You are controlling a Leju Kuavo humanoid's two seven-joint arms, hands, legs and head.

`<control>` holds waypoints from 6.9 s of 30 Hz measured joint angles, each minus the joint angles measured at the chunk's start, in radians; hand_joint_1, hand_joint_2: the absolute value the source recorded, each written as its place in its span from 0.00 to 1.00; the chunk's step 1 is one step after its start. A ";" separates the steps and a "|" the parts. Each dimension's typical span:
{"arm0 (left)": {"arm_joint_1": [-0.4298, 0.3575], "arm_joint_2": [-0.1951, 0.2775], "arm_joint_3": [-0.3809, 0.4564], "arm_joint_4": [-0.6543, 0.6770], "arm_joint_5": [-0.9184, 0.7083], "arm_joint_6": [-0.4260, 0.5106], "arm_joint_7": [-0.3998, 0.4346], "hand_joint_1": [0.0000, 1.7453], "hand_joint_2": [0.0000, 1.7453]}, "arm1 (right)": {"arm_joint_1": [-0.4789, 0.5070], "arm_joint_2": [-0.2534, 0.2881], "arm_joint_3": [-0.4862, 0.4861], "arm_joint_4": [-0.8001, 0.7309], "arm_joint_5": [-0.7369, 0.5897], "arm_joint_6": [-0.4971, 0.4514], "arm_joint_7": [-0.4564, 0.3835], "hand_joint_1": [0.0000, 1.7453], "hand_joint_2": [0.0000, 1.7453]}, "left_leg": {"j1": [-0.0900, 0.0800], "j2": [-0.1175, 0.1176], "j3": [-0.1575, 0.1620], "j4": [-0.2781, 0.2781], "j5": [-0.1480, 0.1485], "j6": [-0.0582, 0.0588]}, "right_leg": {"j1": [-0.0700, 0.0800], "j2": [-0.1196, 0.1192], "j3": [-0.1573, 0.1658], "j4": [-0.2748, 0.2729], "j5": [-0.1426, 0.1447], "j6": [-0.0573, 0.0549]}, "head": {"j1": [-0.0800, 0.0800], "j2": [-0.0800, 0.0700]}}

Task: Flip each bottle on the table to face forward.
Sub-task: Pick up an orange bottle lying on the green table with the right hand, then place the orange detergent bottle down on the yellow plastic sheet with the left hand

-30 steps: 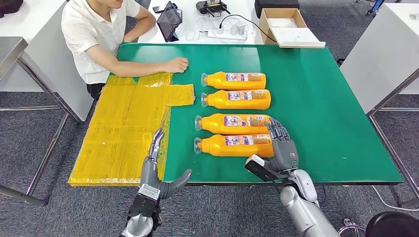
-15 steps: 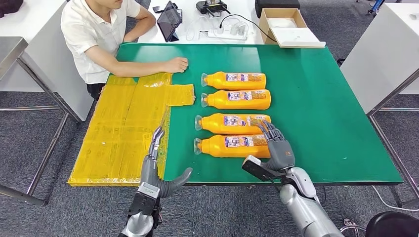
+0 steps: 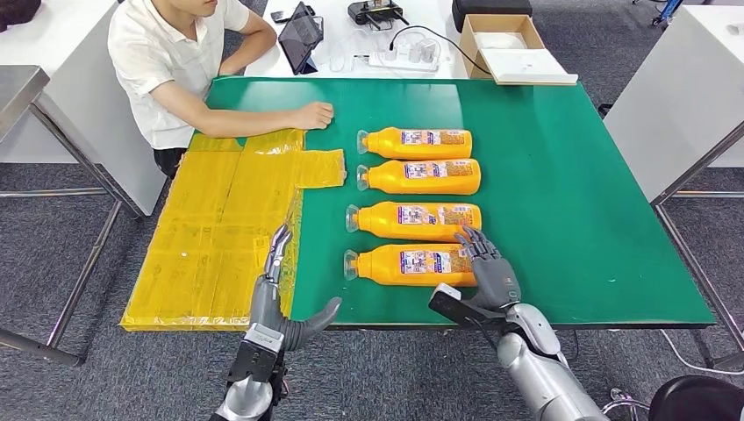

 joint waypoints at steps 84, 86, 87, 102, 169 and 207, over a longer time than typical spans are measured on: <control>0.153 -0.003 0.007 -0.262 0.728 -0.418 0.243 0.00 1.00 | 0.206 0.088 -0.071 -0.329 -0.437 0.216 -0.208 0.94 1.00 | 0.000 0.000 0.000 0.000 0.000 0.000 | 0.000 0.000 0.000 0.000 0.000 0.000 | 0.000 0.000; 0.150 0.000 -0.005 -0.244 0.740 -0.436 0.257 0.00 1.00 | 0.210 0.093 -0.053 -0.349 -0.440 0.222 -0.218 0.94 1.00 | 0.000 0.001 0.000 0.000 0.000 0.000 | 0.000 0.000 0.000 0.000 0.000 0.000 | 0.000 0.000; 0.148 0.001 -0.011 -0.234 0.745 -0.443 0.261 0.00 1.00 | 0.212 0.096 -0.041 -0.361 -0.441 0.224 -0.221 0.94 1.00 | 0.000 0.001 0.000 0.000 0.000 0.000 | 0.000 0.000 0.000 0.000 0.000 0.000 | 0.000 0.000; 0.088 0.004 -0.038 -0.172 0.688 -0.452 0.200 0.00 1.00 | 0.215 0.133 0.164 -0.396 -0.427 0.236 -0.218 0.97 1.00 | 0.000 0.000 0.000 0.000 0.000 0.000 | 0.000 0.000 0.000 0.000 0.000 0.000 | 0.000 0.000; 0.087 0.071 0.137 -0.176 0.442 -0.612 0.149 1.00 1.00 | 0.346 0.092 0.300 -0.672 -0.404 0.066 -0.322 0.00 0.00 | 0.000 0.001 -0.001 0.000 0.000 0.000 | 0.000 0.000 -0.002 0.000 0.000 0.000 | 0.000 0.000; -0.511 0.189 0.194 0.639 -0.706 -0.129 0.485 1.00 1.00 | 0.381 0.088 0.271 -0.769 -0.469 0.020 -0.322 0.00 0.00 | 0.001 0.001 0.003 0.000 0.002 -0.002 | 0.000 0.000 0.001 0.002 0.002 -0.004 | 0.000 0.000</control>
